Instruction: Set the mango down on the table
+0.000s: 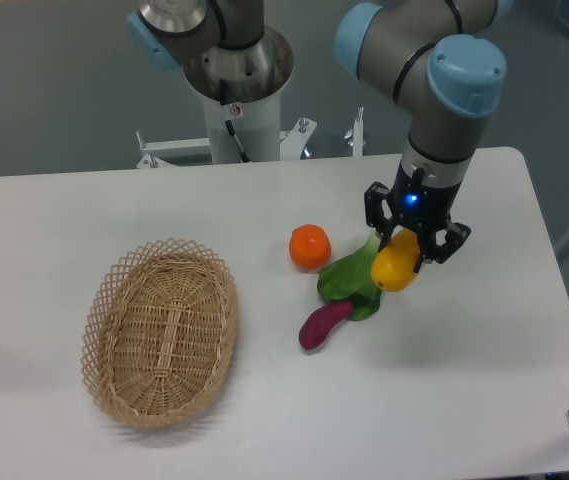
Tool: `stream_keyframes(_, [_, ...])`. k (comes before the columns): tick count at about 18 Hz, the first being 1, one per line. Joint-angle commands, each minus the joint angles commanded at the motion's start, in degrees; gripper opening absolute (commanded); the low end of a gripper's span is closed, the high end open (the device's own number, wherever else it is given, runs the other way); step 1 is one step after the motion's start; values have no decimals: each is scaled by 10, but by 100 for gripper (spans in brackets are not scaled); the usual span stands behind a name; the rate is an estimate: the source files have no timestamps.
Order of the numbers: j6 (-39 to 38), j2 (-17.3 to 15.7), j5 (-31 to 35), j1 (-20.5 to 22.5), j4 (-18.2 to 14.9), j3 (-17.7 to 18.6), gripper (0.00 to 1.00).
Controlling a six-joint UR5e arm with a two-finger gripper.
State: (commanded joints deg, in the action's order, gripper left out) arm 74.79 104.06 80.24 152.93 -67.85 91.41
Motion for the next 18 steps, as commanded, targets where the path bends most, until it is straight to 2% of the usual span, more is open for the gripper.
stream_keyframes(7, [-1,0,-1,2,4,9,48])
stream_keyframes(18, [-7,4,-3,-2,6,-4,48])
